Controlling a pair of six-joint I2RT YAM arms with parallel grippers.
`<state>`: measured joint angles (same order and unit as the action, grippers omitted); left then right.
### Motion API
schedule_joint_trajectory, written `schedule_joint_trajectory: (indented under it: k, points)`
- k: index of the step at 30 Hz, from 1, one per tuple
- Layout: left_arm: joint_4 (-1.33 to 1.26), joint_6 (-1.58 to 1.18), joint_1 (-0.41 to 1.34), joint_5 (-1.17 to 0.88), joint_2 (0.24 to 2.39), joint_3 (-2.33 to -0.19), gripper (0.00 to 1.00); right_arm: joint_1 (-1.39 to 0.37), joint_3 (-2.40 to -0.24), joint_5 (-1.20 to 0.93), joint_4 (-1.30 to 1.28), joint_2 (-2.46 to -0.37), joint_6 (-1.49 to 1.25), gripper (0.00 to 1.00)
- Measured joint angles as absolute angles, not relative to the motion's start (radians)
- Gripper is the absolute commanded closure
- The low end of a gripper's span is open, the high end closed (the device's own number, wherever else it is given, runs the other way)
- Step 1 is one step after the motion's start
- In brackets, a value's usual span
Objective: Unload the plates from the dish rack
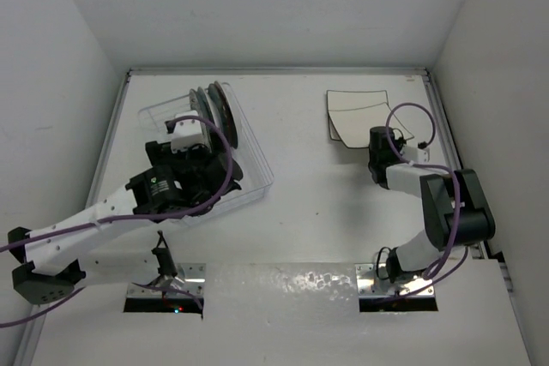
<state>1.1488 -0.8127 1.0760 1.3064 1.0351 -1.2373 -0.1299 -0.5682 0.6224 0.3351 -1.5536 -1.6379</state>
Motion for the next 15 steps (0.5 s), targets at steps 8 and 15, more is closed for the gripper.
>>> schedule_joint_trajectory:
  k: [8,15]
  points:
    - [1.126,-0.814,1.071,1.290,1.006,-1.149,0.00,-0.155,-0.642,0.619,0.203,-1.636,-1.741,0.41]
    - [1.118,-0.820,1.071,1.284,0.991,-1.120,0.00,-0.162,-0.787,0.583,0.033,-1.706,-1.811,0.27]
